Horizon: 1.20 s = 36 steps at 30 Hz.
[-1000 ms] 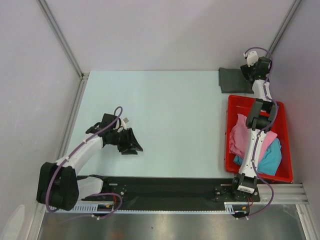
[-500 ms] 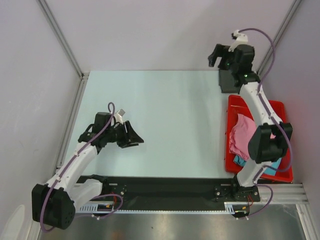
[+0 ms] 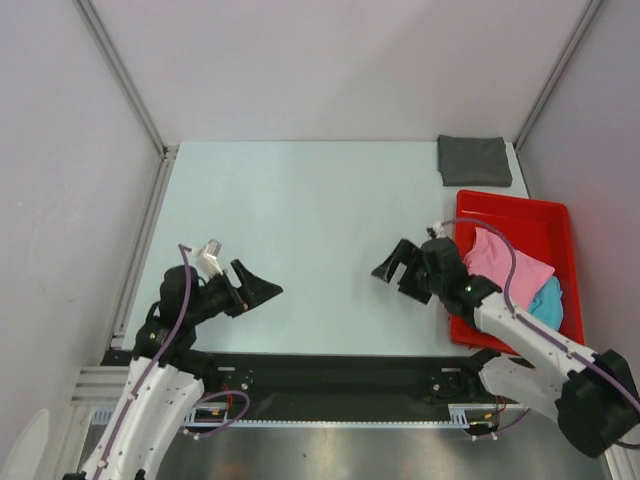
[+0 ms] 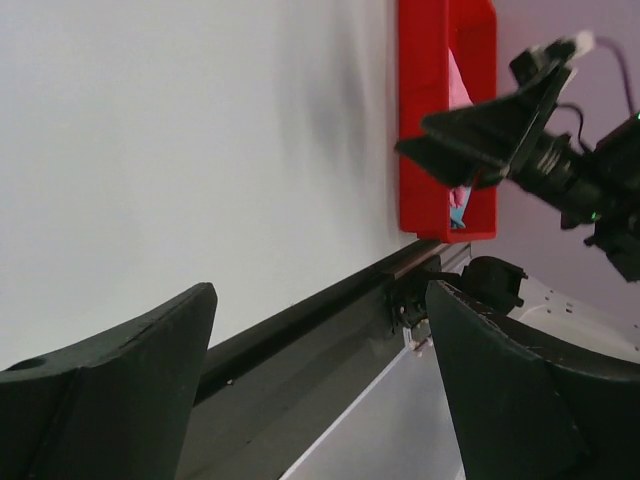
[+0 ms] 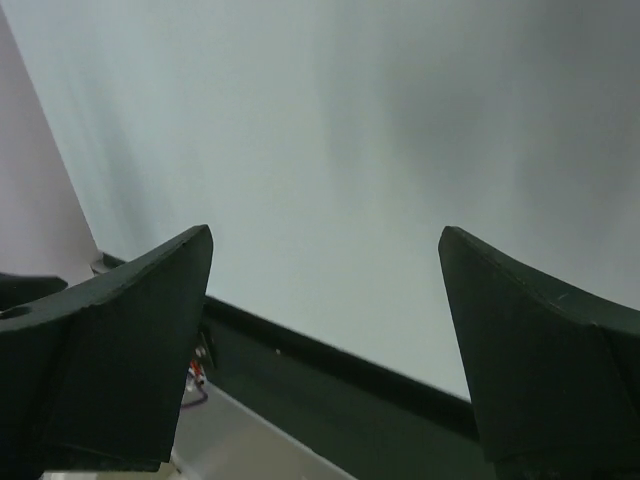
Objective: Fold and stack the t-shirts
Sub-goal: Reset both grippers
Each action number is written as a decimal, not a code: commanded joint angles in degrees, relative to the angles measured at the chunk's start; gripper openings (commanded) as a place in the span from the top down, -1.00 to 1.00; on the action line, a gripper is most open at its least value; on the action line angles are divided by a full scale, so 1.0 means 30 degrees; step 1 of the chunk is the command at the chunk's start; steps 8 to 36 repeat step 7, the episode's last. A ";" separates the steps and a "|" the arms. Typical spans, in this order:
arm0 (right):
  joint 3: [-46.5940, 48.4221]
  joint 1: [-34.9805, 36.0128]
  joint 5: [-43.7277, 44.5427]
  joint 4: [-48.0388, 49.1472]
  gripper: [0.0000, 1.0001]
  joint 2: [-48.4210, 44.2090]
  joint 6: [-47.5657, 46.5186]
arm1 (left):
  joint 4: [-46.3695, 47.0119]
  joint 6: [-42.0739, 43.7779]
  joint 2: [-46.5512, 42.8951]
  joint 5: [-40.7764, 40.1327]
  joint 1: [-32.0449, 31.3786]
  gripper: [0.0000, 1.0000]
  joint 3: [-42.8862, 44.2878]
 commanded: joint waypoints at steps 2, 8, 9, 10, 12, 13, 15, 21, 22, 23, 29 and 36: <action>-0.1274 0.2160 0.2135 -0.2320 -0.99 -0.3160 0.3627 | 0.1160 -0.2759 -0.3413 -0.0815 -0.0079 -0.87 -0.2431; -0.2591 0.2457 0.0252 -0.1570 -1.00 -0.7778 0.2607 | 0.4293 -0.7378 -0.8735 0.1058 -0.0050 -0.89 -0.6327; -0.2591 0.2457 0.0252 -0.1570 -1.00 -0.7778 0.2607 | 0.4293 -0.7378 -0.8735 0.1058 -0.0050 -0.89 -0.6327; -0.2591 0.2457 0.0252 -0.1570 -1.00 -0.7778 0.2607 | 0.4293 -0.7378 -0.8735 0.1058 -0.0050 -0.89 -0.6327; -0.2591 0.2457 0.0252 -0.1570 -1.00 -0.7778 0.2607 | 0.4293 -0.7378 -0.8735 0.1058 -0.0050 -0.89 -0.6327; -0.2591 0.2457 0.0252 -0.1570 -1.00 -0.7778 0.2607 | 0.4293 -0.7378 -0.8735 0.1058 -0.0050 -0.89 -0.6327; -0.2591 0.2457 0.0252 -0.1570 -1.00 -0.7778 0.2607 | 0.4293 -0.7378 -0.8735 0.1058 -0.0050 -0.89 -0.6327; -0.2591 0.2457 0.0252 -0.1570 -1.00 -0.7778 0.2607 | 0.4293 -0.7378 -0.8735 0.1058 -0.0050 -0.89 -0.6327; -0.2591 0.2457 0.0252 -0.1570 -1.00 -0.7778 0.2607 | 0.4293 -0.7378 -0.8735 0.1058 -0.0050 -0.89 -0.6327; -0.2591 0.2457 0.0252 -0.1570 -1.00 -0.7778 0.2607 | 0.4293 -0.7378 -0.8735 0.1058 -0.0050 -0.89 -0.6327; -0.2591 0.2457 0.0252 -0.1570 -1.00 -0.7778 0.2607 | 0.4293 -0.7378 -0.8735 0.1058 -0.0050 -0.89 -0.6327; -0.2591 0.2457 0.0252 -0.1570 -1.00 -0.7778 0.2607 | 0.4293 -0.7378 -0.8735 0.1058 -0.0050 -0.89 -0.6327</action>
